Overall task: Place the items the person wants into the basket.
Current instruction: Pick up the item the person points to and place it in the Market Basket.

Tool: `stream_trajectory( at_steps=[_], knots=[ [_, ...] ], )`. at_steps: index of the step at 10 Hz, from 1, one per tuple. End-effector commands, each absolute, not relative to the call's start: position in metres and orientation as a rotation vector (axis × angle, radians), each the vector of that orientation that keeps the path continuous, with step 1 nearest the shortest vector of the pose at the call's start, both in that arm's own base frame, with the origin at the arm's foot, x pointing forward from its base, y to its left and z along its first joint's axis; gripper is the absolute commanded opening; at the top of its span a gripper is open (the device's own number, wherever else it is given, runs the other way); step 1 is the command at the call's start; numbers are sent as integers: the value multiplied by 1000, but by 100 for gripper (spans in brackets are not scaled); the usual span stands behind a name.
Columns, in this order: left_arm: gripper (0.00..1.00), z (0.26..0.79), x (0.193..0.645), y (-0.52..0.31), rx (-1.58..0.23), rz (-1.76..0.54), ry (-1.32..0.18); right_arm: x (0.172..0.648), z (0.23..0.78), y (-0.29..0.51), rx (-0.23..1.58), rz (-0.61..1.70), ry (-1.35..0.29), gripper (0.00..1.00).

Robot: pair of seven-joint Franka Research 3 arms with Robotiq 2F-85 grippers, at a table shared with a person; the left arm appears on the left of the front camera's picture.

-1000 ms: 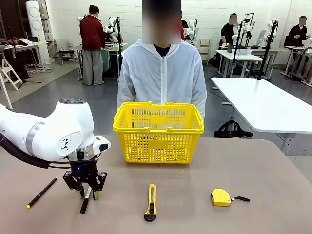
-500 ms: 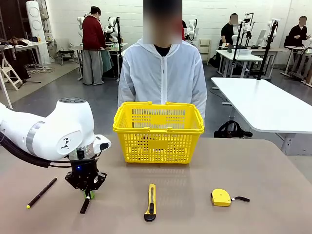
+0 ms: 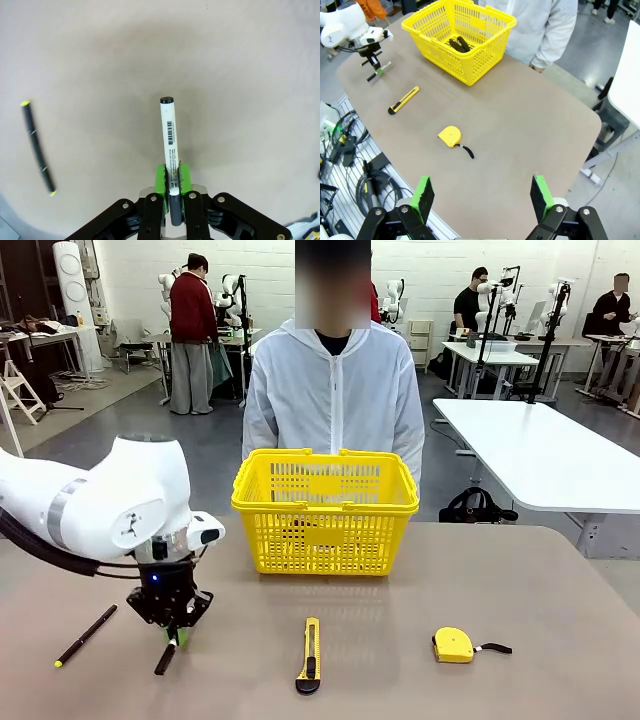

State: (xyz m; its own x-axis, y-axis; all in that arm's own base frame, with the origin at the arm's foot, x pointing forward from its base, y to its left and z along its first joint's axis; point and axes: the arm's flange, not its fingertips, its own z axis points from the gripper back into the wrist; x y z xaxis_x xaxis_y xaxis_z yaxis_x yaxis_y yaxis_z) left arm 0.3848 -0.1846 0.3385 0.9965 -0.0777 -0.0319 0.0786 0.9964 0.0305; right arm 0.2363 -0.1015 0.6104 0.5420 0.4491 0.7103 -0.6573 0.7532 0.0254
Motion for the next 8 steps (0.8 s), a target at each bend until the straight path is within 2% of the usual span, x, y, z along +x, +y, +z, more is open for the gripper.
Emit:
stream_trajectory(
  at_steps=[1, 4, 6, 8],
  knots=[
    [2, 421, 362, -175, 59, -115, -8, 238, 611, -102, 308, 668, -737, 100],
    [2, 503, 341, -170, 16, -144, -65, 238, 611, -102, 308, 668, -737, 100],
    [2, 523, 335, -170, 7, -156, -57, 238, 611, -102, 308, 668, -737, 100],
    [2, 519, 335, -169, 45, -133, -87, 238, 611, -102, 308, 668, -737, 100]
  ],
)
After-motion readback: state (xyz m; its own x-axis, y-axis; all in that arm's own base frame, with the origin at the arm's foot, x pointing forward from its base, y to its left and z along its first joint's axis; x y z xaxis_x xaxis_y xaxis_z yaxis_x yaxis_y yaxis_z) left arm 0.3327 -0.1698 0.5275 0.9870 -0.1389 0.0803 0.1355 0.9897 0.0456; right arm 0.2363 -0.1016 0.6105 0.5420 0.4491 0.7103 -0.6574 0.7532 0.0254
